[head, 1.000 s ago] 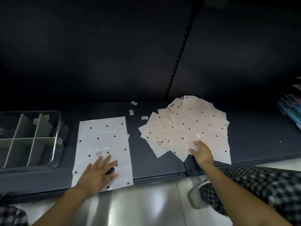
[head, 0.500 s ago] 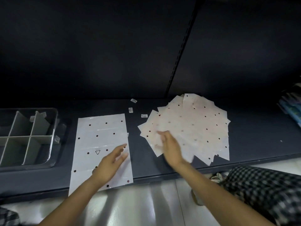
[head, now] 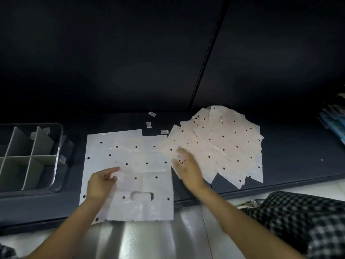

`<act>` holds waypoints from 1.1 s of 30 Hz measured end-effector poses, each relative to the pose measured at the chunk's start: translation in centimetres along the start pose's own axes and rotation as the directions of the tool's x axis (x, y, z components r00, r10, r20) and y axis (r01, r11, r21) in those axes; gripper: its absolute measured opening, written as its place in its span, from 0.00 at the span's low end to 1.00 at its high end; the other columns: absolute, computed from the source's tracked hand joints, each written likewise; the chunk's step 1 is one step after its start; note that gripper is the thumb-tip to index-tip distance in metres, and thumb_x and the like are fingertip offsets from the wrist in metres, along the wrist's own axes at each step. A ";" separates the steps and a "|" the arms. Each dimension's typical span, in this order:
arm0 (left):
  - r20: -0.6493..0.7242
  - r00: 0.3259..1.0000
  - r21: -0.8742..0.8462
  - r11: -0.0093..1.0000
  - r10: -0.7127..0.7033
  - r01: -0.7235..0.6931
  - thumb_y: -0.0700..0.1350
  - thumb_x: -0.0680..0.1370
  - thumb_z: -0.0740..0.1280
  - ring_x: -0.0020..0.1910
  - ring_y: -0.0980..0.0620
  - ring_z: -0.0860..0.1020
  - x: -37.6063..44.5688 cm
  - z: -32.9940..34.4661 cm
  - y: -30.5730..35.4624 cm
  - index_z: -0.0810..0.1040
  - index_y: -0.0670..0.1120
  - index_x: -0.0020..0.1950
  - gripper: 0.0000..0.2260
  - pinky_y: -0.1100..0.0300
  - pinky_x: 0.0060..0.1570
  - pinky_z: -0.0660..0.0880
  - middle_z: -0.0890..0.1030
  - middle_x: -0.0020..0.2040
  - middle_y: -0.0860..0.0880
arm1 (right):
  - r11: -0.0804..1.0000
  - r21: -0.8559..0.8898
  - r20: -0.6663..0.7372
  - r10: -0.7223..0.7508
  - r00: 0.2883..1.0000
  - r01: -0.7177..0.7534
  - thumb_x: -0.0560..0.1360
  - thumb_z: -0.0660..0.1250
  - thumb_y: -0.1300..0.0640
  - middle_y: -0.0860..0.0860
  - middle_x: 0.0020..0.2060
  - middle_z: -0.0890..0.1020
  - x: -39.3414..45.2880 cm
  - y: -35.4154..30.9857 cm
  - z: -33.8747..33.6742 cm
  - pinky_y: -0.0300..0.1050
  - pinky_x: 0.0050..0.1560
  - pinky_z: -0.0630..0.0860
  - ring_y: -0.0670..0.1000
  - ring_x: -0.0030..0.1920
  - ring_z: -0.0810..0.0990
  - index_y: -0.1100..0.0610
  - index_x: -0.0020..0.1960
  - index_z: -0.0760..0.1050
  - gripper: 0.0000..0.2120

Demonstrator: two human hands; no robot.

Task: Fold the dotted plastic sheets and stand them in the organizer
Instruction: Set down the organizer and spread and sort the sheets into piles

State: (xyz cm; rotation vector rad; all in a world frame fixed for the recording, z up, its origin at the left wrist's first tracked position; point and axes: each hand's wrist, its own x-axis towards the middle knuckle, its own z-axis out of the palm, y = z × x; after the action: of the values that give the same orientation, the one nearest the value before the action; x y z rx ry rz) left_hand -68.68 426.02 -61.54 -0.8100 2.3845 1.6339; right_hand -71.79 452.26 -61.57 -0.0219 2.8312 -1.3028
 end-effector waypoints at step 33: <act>0.299 0.931 -0.008 0.976 0.209 -0.217 0.51 0.80 0.61 0.60 0.49 0.74 -2.7 0.5 1.5 0.73 0.60 0.65 0.13 0.69 0.47 0.73 0.75 0.61 0.50 | 0.983 -0.079 0.084 -0.161 0.983 0.168 0.79 0.57 0.64 0.55 0.52 0.80 -0.7 0.2 -0.6 0.47 0.54 0.73 0.54 0.51 0.78 0.58 0.62 0.74 0.14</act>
State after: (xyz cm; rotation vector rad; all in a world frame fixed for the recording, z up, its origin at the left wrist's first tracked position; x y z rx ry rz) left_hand -67.24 427.80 -59.47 -0.2783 2.3324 1.6591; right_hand -71.15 452.87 -61.27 -0.3079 2.8689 -1.1768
